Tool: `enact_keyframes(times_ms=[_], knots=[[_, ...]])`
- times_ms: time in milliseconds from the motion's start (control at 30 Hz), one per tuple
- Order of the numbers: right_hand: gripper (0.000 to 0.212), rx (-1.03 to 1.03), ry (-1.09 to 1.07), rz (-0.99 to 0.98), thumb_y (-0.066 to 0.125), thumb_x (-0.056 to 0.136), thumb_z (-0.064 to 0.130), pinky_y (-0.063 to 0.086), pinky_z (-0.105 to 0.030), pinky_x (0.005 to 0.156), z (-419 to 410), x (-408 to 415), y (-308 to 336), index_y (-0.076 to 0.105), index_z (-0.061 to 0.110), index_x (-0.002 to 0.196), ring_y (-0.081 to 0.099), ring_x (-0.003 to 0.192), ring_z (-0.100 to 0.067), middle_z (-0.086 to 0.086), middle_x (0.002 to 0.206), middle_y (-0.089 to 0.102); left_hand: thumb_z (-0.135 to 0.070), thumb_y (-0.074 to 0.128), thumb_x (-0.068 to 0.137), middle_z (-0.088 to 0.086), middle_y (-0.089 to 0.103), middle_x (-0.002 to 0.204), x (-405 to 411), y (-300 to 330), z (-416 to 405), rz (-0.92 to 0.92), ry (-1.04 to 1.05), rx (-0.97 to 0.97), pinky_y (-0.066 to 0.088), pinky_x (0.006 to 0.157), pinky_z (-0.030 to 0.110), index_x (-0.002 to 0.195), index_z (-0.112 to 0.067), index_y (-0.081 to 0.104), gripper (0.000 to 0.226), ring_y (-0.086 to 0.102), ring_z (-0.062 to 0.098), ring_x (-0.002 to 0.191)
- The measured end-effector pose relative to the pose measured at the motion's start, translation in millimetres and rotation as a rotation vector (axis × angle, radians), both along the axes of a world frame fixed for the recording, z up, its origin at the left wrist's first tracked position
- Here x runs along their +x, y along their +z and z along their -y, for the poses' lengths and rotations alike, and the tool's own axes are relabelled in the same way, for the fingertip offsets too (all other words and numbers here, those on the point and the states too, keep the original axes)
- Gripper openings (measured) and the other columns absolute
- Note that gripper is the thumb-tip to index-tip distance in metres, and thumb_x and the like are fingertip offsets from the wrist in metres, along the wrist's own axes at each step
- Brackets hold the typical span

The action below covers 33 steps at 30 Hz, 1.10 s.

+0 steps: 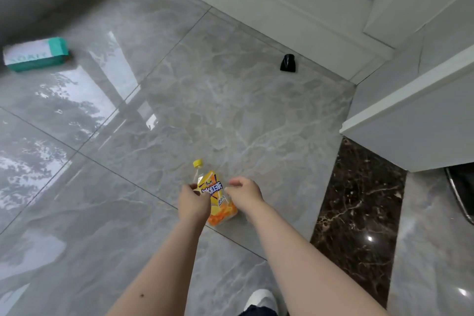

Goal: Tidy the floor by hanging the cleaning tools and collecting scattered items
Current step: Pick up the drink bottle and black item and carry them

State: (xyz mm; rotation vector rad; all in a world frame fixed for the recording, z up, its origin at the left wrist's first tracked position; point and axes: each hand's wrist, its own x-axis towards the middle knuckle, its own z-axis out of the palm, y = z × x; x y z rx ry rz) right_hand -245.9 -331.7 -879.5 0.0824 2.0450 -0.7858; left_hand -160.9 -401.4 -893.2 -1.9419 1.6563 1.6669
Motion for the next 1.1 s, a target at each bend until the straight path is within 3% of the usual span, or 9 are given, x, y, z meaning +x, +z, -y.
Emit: enact_keyframes(times_ms=[200, 300, 533, 667, 767, 900, 967, 1100], knots=[[0.053, 0.052, 0.065, -0.012, 0.061, 0.086, 0.022, 0.047, -0.036, 0.103, 1, -5, -84, 0.047, 0.016, 0.136, 0.054, 0.123, -0.026, -0.007, 0.142, 0.047, -0.028, 0.062, 0.09, 0.021, 0.048, 0.14, -1, -88, -11, 0.05, 0.033, 0.03, 0.041, 0.106, 0.048, 0.14, 0.001, 0.037, 0.064, 0.05, 0.036, 0.127], [0.058, 0.081, 0.059, -0.011, 0.058, 0.086, 0.029, 0.045, -0.044, 0.104, 2, -8, -111, 0.041, 0.016, 0.14, 0.053, 0.123, -0.029, -0.008, 0.144, 0.044, -0.035, 0.058, 0.091, 0.022, 0.06, 0.123, -2, -116, -13, 0.031, 0.038, 0.046, 0.047, 0.098, 0.049, 0.123, 0.003, 0.051, 0.05, 0.059, 0.037, 0.111], [0.053, 0.058, 0.063, 0.053, 0.046, 0.095, 0.037, 0.04, -0.036, 0.108, 4, -7, -144, 0.042, 0.01, 0.141, 0.047, 0.131, -0.028, -0.011, 0.144, 0.047, -0.041, 0.054, 0.093, 0.02, 0.066, 0.108, -6, -139, -15, -0.132, 0.166, 0.155, 0.051, 0.092, 0.048, 0.113, 0.003, 0.057, 0.049, 0.064, 0.036, 0.103], [0.058, 0.064, 0.042, 0.048, 0.046, 0.094, 0.039, 0.035, -0.039, 0.113, 5, -10, -127, 0.035, 0.013, 0.145, 0.041, 0.136, -0.029, -0.011, 0.149, 0.04, -0.032, 0.055, 0.095, 0.022, 0.067, 0.112, -14, -116, -15, -0.213, 0.149, 0.153, 0.053, 0.084, 0.045, 0.106, -0.003, 0.06, 0.032, 0.066, 0.036, 0.101], [0.059, 0.048, 0.024, 0.043, 0.046, 0.094, 0.038, 0.034, -0.041, 0.114, 7, -20, -97, 0.034, 0.013, 0.145, 0.04, 0.137, -0.029, -0.01, 0.15, 0.04, -0.031, 0.055, 0.094, 0.022, 0.066, 0.108, -25, -82, -13, -0.225, 0.099, 0.143, 0.046, 0.07, 0.035, 0.112, 0.001, 0.062, 0.037, 0.061, 0.028, 0.09], [0.051, 0.022, 0.023, 0.029, 0.047, 0.093, 0.036, 0.039, -0.041, 0.11, 10, -45, -39, 0.045, 0.012, 0.138, 0.048, 0.129, -0.03, -0.013, 0.141, 0.05, -0.031, 0.058, 0.093, 0.015, 0.065, 0.107, -50, -24, -3, -0.219, 0.101, 0.119, 0.052, 0.084, 0.042, 0.102, -0.006, 0.06, 0.027, 0.064, 0.032, 0.1], [0.044, 0.006, 0.023, 0.027, 0.046, 0.093, 0.036, 0.042, -0.042, 0.105, 11, -62, -4, 0.051, 0.011, 0.13, 0.053, 0.121, -0.031, -0.014, 0.132, 0.057, -0.033, 0.058, 0.092, 0.017, 0.066, 0.115, -66, 9, 0, -0.227, 0.076, 0.134, 0.055, 0.087, 0.045, 0.111, -0.004, 0.058, 0.035, 0.065, 0.034, 0.103], [0.046, -0.047, 0.0, 0.0, 0.043, 0.095, 0.036, 0.042, -0.041, 0.107, 10, -109, 69, 0.049, 0.012, 0.133, 0.052, 0.123, -0.029, -0.012, 0.135, 0.055, -0.034, 0.06, 0.091, 0.013, 0.063, 0.112, -108, 79, 8, -0.283, 0.054, 0.18, 0.053, 0.055, 0.023, 0.128, -0.004, 0.041, 0.052, 0.066, 0.02, 0.082]])
